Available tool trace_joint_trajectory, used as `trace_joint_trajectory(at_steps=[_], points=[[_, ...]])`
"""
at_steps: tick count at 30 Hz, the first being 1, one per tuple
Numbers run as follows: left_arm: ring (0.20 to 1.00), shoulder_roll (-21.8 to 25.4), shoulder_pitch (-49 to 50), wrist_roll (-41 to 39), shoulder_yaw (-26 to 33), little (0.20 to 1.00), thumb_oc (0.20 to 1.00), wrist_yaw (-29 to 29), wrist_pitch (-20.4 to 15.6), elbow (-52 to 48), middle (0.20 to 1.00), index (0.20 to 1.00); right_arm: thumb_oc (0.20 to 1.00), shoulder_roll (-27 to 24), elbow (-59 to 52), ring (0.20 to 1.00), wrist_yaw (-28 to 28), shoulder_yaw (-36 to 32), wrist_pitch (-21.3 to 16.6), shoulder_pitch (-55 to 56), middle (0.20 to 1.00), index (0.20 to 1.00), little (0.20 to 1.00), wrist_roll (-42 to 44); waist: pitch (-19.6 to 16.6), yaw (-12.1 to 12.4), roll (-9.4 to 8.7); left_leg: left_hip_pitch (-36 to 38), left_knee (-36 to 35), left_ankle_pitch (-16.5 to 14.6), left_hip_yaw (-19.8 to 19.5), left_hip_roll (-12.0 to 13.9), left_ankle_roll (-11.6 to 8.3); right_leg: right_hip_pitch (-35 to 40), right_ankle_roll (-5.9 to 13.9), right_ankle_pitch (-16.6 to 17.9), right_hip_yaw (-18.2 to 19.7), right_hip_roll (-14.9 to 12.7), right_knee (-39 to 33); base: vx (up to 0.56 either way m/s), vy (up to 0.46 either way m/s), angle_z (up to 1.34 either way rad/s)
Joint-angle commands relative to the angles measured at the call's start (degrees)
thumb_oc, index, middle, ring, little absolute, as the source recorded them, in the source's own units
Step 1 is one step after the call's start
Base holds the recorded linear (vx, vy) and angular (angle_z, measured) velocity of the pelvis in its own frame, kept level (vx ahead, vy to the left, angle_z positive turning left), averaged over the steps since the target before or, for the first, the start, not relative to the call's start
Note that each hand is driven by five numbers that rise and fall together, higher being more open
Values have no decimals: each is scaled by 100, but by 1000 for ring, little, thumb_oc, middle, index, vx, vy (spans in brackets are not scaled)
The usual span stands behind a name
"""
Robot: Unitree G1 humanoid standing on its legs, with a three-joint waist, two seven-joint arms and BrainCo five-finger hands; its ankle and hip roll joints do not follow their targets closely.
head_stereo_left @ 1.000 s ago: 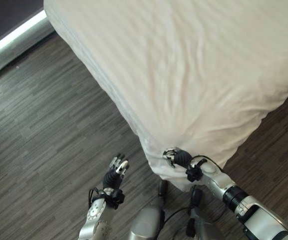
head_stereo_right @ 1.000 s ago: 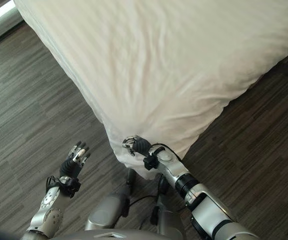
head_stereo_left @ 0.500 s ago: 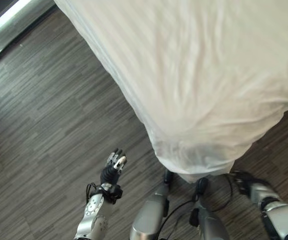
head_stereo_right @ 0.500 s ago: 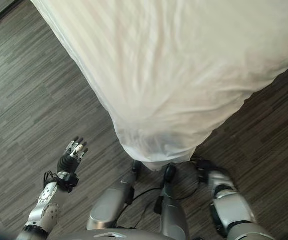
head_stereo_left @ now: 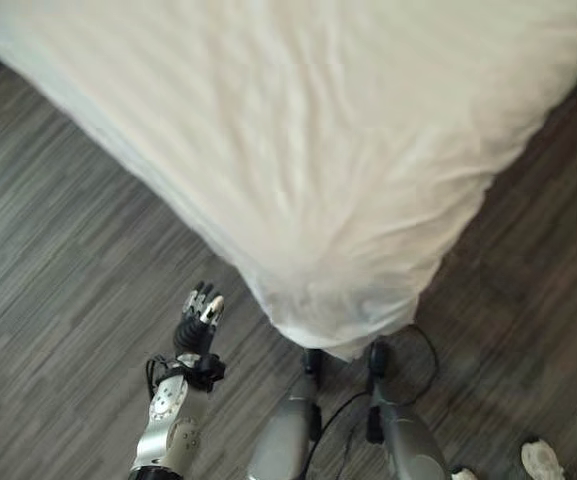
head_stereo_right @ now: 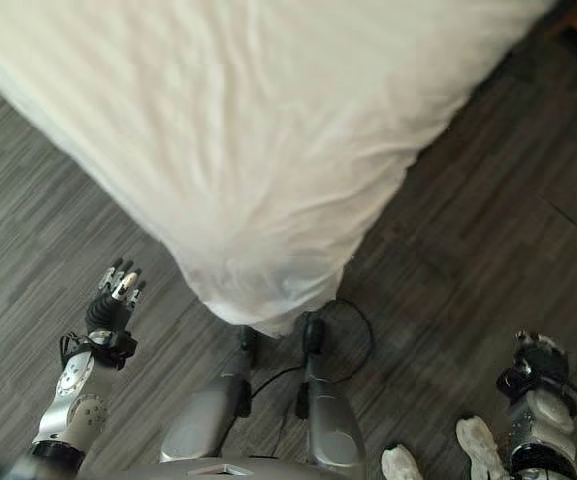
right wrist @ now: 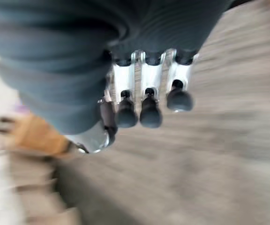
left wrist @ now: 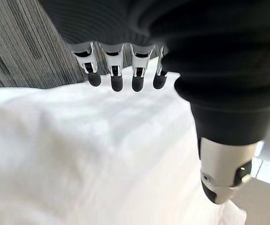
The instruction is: Making the bed.
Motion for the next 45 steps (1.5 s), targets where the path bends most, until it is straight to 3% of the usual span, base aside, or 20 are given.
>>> trace_joint_trajectory(at_steps=[1,2,7,16,23,27,31,33,34,35,37,42,45], points=[[1000,-15,235,-155,129,1000,1000,-189,-310,-72,1000,1000,200,73,-861,200,744,443,-498,-399,200,200,200,195,-346,198,-178,-107,31,94,-174,74,-162,-241,385,319,332,-341,66,-30,-14,-20],[1000,-11,289,-175,134,1000,1000,-283,-287,-100,1000,1000,200,-46,-1651,200,1073,764,-464,-452,200,200,200,174,-350,213,-205,-94,31,87,-139,83,-162,-246,380,322,359,-329,66,-38,-24,-23],[1000,-29,506,-244,22,1000,1000,-519,-216,-132,1000,1000,200,-229,-2282,200,1752,1721,-182,-655,200,200,200,231,-405,284,-199,-128,31,134,-149,71,-165,-291,372,353,346,-341,66,-8,-22,-8],[1000,-58,425,-315,-432,1000,1000,-611,-174,-94,1000,1000,200,277,-1233,200,1822,3410,32,-2358,200,200,200,415,-332,673,19,-256,31,224,-282,29,-167,-337,377,359,227,-377,66,-4,-11,6],[1000,-96,249,-311,-707,1000,1000,-626,-196,-76,1000,1000,200,572,-870,200,1793,4235,156,-3268,200,200,200,288,-193,894,139,-423,31,291,-301,40,-182,-482,376,391,194,-376,66,0,-6,6],[1000,-200,110,-336,-891,1000,1000,-590,-212,2,1000,1000,200,917,88,200,1797,4570,324,-3411,200,200,200,175,-111,961,181,-490,31,302,-309,58,-190,-528,359,380,210,-365,66,25,-5,-3],[1000,-165,28,-343,-925,1000,1000,-577,-204,11,1000,1000,200,1060,1405,200,1585,4418,387,-3322,200,200,200,-170,-81,984,234,-524,31,311,-355,53,-198,-536,356,363,192,-363,66,18,-4,-1],[1000,-179,-27,-352,-852,1000,1000,-553,-183,6,1000,1000,200,1189,2892,200,1374,3808,544,-3054,200,200,200,-279,-52,1002,310,-560,31,315,-411,44,-198,-543,357,341,156,-369,66,12,-8,3],[1000,-179,-26,-352,-852,1000,1000,-553,-183,6,1000,1000,200,1189,2892,200,1374,3808,544,-3054,200,200,200,-279,-55,1002,309,-563,31,316,-412,44,-198,-546,357,342,155,-369,66,35,-8,16],[1000,-206,-34,-341,-768,1000,1000,-519,-140,26,1000,1000,200,1228,3966,200,1196,3124,608,-2872,200,200,200,-173,-44,996,342,-536,31,268,-431,40,-186,-514,361,299,140,-366,66,39,-3,19],[1000,-215,0,-309,-704,1000,1000,-524,-108,-3,1000,1000,200,1113,4730,200,1064,2536,667,-2713,200,200,200,-223,-46,991,371,-505,31,222,-436,31,-171,-485,366,266,137,-365,66,43,1,15],[1000,-141,39,-238,-474,1000,1000,-467,-132,-122,1000,1000,200,716,5026,200,894,1317,604,-2109,200,200,200,377,-131,800,359,-468,31,157,-396,19,-157,-493,379,238,186,-373,66,23,18,3],[1000,-86,42,-184,-192,1000,1000,-279,-249,-83,1000,1000,200,395,4595,200,476,353,134,-1802,200,200,200,1238,-237,599,277,-374,31,89,-335,26,-166,-453,391,228,267,-356,66,28,33,-13]])
